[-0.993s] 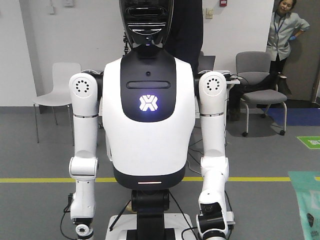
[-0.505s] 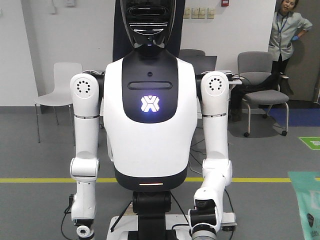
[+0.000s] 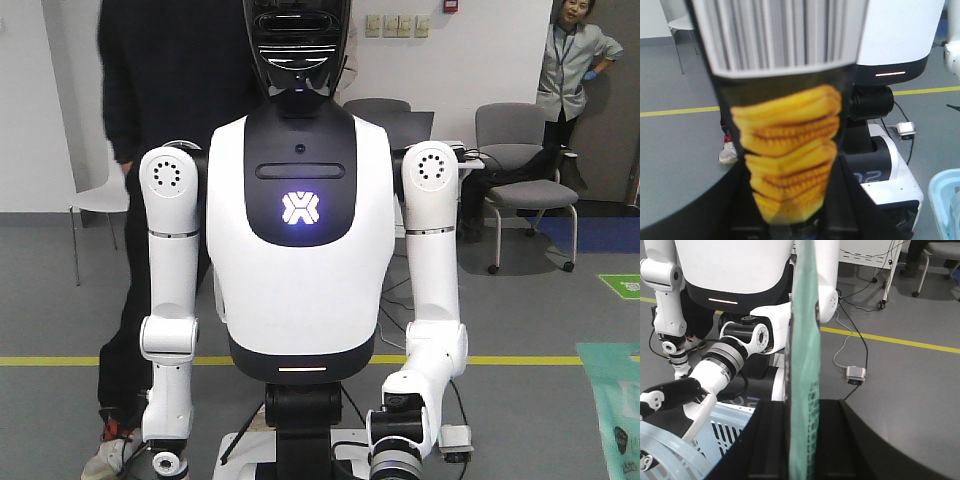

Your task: Pick snacks and fruit into basket

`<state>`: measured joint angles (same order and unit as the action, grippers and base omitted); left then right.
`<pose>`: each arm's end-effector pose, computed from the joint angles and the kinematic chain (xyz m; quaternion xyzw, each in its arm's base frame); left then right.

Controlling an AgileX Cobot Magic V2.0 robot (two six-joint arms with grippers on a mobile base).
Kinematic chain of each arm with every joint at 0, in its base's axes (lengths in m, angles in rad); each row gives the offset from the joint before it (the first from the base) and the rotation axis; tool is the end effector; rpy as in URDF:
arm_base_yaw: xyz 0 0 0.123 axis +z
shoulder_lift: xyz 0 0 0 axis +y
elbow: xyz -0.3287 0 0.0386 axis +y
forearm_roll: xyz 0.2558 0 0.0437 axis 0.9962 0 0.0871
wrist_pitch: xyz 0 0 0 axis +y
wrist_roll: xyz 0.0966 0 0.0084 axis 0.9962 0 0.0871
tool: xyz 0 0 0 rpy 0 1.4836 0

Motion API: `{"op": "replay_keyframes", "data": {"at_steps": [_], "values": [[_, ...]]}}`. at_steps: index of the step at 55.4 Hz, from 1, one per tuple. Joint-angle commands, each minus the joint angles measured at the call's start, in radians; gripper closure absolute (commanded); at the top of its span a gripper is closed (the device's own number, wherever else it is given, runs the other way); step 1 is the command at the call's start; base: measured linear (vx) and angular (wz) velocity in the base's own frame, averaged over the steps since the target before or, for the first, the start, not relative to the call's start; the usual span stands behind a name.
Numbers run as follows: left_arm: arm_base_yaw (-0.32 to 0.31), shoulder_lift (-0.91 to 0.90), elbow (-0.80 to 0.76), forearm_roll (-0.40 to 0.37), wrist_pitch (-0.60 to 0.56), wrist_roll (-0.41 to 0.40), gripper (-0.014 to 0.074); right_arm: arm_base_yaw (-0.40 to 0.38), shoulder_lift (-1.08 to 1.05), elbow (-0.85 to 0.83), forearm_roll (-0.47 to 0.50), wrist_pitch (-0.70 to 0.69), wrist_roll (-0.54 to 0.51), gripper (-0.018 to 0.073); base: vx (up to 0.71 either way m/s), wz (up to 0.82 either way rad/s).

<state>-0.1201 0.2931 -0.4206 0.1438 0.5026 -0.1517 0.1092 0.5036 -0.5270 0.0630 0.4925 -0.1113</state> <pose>0.0380 0.0022 0.3037 0.0171 0.7995 -0.0161 0.6002 0.0746 0.0111 0.3290 -0.0765 0.8246 0.0273 0.5598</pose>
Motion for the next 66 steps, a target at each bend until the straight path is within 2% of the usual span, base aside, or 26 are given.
{"op": "replay_keyframes", "data": {"at_steps": [1,21,30,34,39,43,50,52,60,66], "values": [[-0.001,0.004,-0.036,0.005,-0.102,-0.007,0.0579,0.003,0.003,-0.033,-0.007,-0.097,-0.005,0.0568,0.00,0.00],[-0.001,0.004,-0.036,0.005,-0.102,-0.007,0.0579,0.011,0.003,-0.033,0.001,-0.098,-0.005,0.0568,0.00,0.00],[-0.001,0.004,-0.036,0.005,-0.102,-0.007,0.0579,0.050,0.003,-0.033,0.005,-0.106,-0.004,0.0568,0.00,0.00],[-0.001,0.004,-0.036,0.005,-0.102,-0.007,0.0579,0.076,0.003,-0.033,0.046,-0.114,0.001,0.0568,0.00,0.00],[-0.001,0.004,-0.036,0.005,-0.102,-0.007,0.0579,0.154,0.003,-0.033,0.120,-0.143,-0.010,0.0568,0.00,0.00],[-0.001,0.004,-0.036,0.005,-0.102,-0.007,0.0579,0.221,0.003,-0.035,0.176,-0.177,-0.079,0.0567,0.00,0.00],[-0.001,0.004,-0.036,0.005,-0.102,-0.007,0.0579,0.356,0.005,-0.036,0.300,-0.242,-0.276,0.0566,0.00,0.00],[-0.001,0.004,-0.036,0.005,-0.102,-0.007,0.0579,0.385,0.009,-0.036,0.338,-0.252,-0.305,0.0566,0.00,0.00],[-0.001,0.004,-0.036,0.005,-0.102,-0.007,0.0579,0.528,0.078,-0.036,0.554,-0.291,-0.488,0.0565,0.00,0.00],[-0.001,0.004,-0.036,0.005,-0.102,-0.007,0.0579,0.616,0.150,-0.036,0.631,-0.302,-0.639,0.0565,0.00,0.00]]}}
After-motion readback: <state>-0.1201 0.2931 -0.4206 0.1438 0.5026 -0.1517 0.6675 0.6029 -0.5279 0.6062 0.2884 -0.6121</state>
